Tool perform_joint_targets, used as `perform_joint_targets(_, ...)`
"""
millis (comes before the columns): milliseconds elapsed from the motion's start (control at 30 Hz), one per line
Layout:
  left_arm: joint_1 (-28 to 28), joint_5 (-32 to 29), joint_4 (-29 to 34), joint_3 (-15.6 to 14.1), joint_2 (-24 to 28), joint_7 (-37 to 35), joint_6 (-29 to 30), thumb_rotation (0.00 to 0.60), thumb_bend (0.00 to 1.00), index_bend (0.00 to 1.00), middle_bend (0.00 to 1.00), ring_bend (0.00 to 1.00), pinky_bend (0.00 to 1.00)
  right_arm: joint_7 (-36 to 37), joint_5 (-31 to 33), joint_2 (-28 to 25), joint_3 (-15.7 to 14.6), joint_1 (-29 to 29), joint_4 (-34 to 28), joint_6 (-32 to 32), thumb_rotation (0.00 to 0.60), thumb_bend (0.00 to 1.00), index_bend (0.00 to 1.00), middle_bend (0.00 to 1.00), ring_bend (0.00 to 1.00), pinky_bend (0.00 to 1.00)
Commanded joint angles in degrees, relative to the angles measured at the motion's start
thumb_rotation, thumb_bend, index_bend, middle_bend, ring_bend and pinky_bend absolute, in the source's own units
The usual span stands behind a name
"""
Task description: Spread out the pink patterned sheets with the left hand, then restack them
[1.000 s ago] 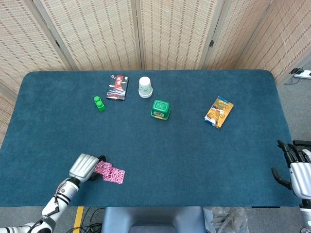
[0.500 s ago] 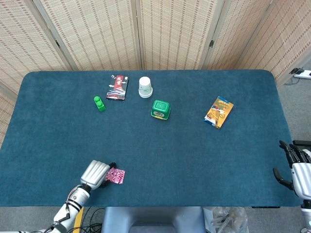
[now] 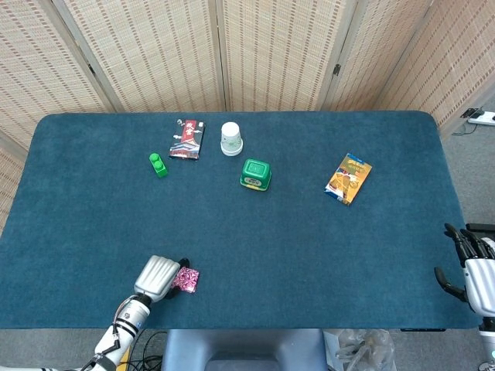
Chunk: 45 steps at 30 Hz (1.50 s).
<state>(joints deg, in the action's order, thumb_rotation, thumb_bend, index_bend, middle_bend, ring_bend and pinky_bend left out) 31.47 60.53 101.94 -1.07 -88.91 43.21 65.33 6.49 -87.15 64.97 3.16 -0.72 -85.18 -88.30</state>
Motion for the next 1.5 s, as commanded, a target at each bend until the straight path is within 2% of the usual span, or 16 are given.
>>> perform_joint_targets(33,0.04,-0.16,-0.12,-0.05,-0.36,0.23,0.13,0.600,0.32,0.41,0.98,0.93,1.00,0.03,0.05,0.01,0.00,0.01,0.02,0.04,0.600,0.39,0.06,0.24,0.13,0.19)
perform_joint_targets(233,0.07,-0.07,-0.33,-0.26,-0.77,0.18,0.19,0.600,0.32,0.41,0.98,0.93,1.00,0.00,0.06,0.01,-0.01,0.01,0.02,0.09,0.600,0.39,0.06,0.24,0.13,0.19)
perform_joint_targets(1100,0.22,-0.38,0.19,-0.65,-0.10,-0.43,0.08,0.600,0.32,0.28,0.98,0.93,1.00,-0.13,-0.23,-0.02,0.13,0.27,-0.19,-0.68,0.600,0.39,0.07,0.25,0.13,0.19)
perform_joint_targets(1300,-0.09,1.53,-0.08,2.37,1.87,-4.37,2.37,0.600,0.32,0.28,0.96,0.91,1.00,-0.46,-0.18,-0.51,0.21,0.41,-0.62,-0.94,0.600,0.39,0.07,0.25,0.13,0.19)
perform_joint_targets(1500,-0.91,2.00,-1.92,6.49,6.50,-10.59,4.46,0.600,0.32,0.30,0.86,0.78,0.99,-1.07,-0.01,-1.27,0.31,0.15,-1.15,-0.39,0.600,0.39,0.08,0.25,0.13,0.19)
